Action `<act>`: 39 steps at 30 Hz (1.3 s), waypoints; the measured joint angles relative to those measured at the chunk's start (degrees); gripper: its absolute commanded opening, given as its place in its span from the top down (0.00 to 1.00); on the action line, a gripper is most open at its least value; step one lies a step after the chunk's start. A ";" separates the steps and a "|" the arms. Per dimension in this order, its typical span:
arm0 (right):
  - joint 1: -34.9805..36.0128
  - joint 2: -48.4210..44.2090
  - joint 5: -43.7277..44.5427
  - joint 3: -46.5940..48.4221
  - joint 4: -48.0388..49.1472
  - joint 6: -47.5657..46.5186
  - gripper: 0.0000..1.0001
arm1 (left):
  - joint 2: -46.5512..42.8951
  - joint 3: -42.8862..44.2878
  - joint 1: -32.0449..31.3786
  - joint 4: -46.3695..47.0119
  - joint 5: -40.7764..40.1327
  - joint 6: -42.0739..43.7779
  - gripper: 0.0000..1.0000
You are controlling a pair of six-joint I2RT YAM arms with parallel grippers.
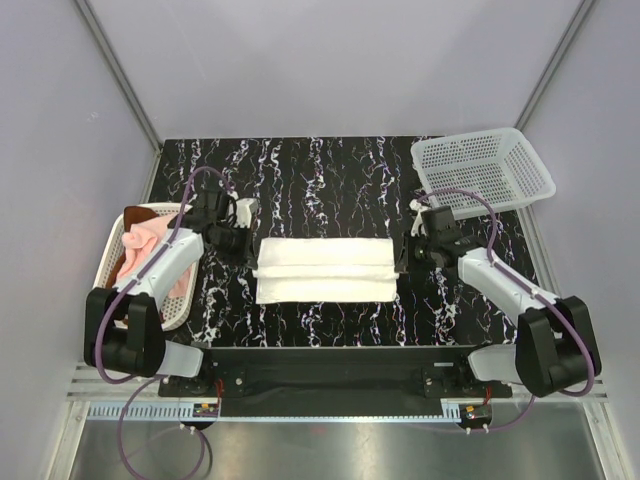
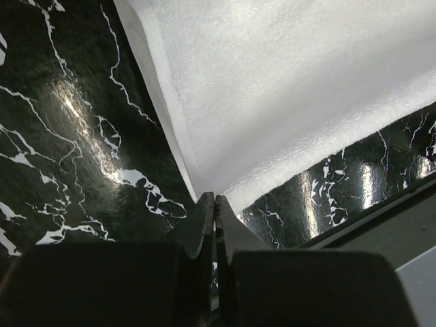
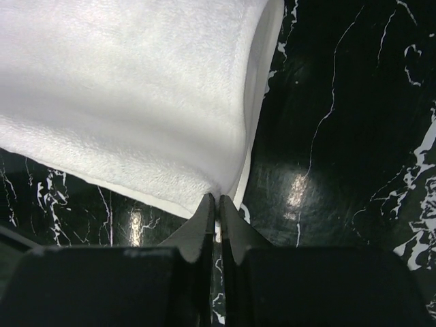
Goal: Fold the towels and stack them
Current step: Fold the towel
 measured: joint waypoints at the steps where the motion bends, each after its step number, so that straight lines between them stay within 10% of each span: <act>1: 0.37 -0.87 0.02 -0.48 -0.24 0.63 0.99 | -0.15 -0.15 -0.02 -0.17 -0.07 -0.31 1.00; 7: 1.22 -2.51 0.39 -0.87 -3.32 4.66 0.95 | -0.17 -0.52 -1.29 -2.36 -1.68 -2.16 0.92; 12: 2.14 -1.55 1.09 -0.87 -5.66 7.15 0.73 | 1.44 -0.50 -3.80 -4.28 -3.39 -3.48 0.82; 16: 2.21 -1.33 1.33 -0.28 -8.81 7.48 0.66 | 2.03 -0.17 -4.46 -7.89 -7.32 -4.46 0.60; 39: 2.86 7.13 5.03 -4.11 -2.34 18.78 0.73 | 0.46 -11.39 -5.35 6.75 -9.25 -20.68 0.62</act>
